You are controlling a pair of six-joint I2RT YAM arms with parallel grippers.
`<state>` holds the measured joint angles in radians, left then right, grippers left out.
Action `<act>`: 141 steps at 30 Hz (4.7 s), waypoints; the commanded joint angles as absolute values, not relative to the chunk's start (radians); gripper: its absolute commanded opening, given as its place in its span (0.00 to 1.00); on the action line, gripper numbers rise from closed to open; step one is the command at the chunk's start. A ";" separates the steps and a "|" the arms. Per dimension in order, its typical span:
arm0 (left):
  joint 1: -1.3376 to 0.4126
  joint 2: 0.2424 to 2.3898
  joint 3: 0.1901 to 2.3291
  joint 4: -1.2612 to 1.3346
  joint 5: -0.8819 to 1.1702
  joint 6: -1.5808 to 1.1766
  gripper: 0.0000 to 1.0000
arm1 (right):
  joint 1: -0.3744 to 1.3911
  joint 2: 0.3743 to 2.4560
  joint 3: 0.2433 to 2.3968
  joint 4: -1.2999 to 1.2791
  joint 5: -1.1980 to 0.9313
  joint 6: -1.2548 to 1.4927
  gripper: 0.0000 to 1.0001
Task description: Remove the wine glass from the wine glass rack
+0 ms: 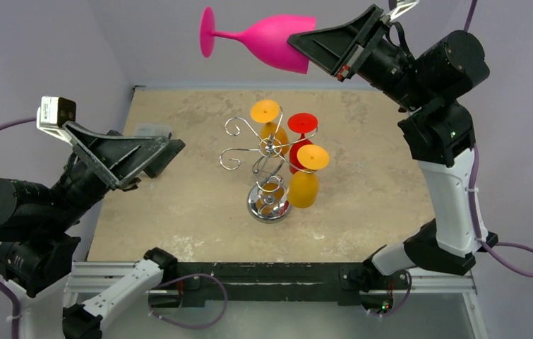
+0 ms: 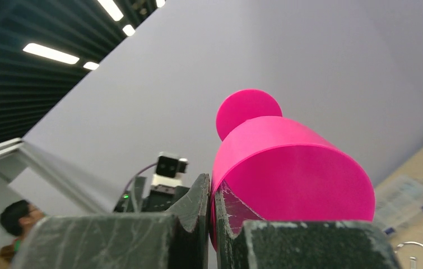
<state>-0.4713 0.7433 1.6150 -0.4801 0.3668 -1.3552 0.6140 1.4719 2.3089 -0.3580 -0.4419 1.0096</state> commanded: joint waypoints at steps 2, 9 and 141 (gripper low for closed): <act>-0.466 0.747 1.699 -0.641 0.376 -1.209 0.88 | 0.609 1.429 2.369 -0.530 -0.238 0.776 0.00; -0.466 0.769 1.769 -0.776 0.372 -1.120 0.88 | 0.610 1.412 2.410 -0.701 0.050 0.586 0.00; -0.466 0.785 1.916 -1.289 0.200 -0.883 0.80 | 0.097 1.782 1.855 -1.002 0.114 0.401 0.73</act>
<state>-0.4713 0.7601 1.8946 -1.3045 0.2035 -0.9180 0.0959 1.7943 1.7672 -0.9390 0.1520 0.4034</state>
